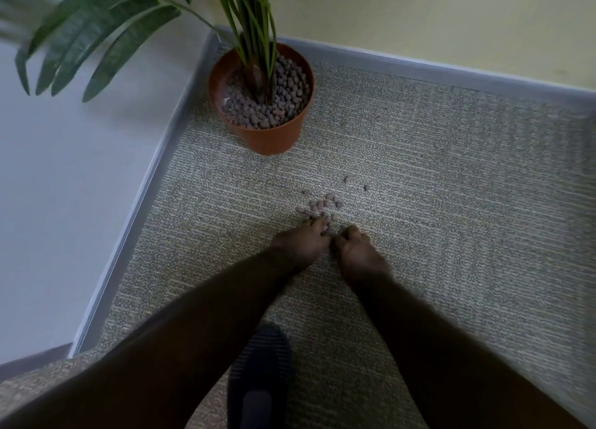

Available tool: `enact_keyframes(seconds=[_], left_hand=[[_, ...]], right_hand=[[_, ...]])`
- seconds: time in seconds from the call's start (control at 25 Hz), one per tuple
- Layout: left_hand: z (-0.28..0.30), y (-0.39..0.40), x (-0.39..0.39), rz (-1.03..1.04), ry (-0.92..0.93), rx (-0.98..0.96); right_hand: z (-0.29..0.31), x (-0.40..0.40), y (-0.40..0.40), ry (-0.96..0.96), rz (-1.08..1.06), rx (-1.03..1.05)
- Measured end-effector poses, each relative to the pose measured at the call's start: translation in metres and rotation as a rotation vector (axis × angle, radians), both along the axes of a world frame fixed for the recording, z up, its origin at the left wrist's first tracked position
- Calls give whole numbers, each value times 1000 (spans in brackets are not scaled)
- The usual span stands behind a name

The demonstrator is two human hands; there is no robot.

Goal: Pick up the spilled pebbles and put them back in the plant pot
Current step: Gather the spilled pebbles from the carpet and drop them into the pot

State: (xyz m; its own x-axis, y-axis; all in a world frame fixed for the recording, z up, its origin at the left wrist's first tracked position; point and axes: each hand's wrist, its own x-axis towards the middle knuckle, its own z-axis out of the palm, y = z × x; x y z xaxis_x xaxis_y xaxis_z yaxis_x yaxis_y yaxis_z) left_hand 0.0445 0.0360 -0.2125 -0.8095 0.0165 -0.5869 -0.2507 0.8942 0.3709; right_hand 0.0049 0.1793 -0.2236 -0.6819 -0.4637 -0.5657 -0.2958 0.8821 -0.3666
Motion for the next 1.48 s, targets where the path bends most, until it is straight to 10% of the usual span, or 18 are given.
enact_keyframes(seconds=[0.84, 1.48], left_hand=[[10, -21, -1, -177, 8, -119], [36, -72, 5, 209, 299, -101]], right_hand=[[13, -15, 4, -16, 20, -61], [44, -40, -22, 93, 28, -173]])
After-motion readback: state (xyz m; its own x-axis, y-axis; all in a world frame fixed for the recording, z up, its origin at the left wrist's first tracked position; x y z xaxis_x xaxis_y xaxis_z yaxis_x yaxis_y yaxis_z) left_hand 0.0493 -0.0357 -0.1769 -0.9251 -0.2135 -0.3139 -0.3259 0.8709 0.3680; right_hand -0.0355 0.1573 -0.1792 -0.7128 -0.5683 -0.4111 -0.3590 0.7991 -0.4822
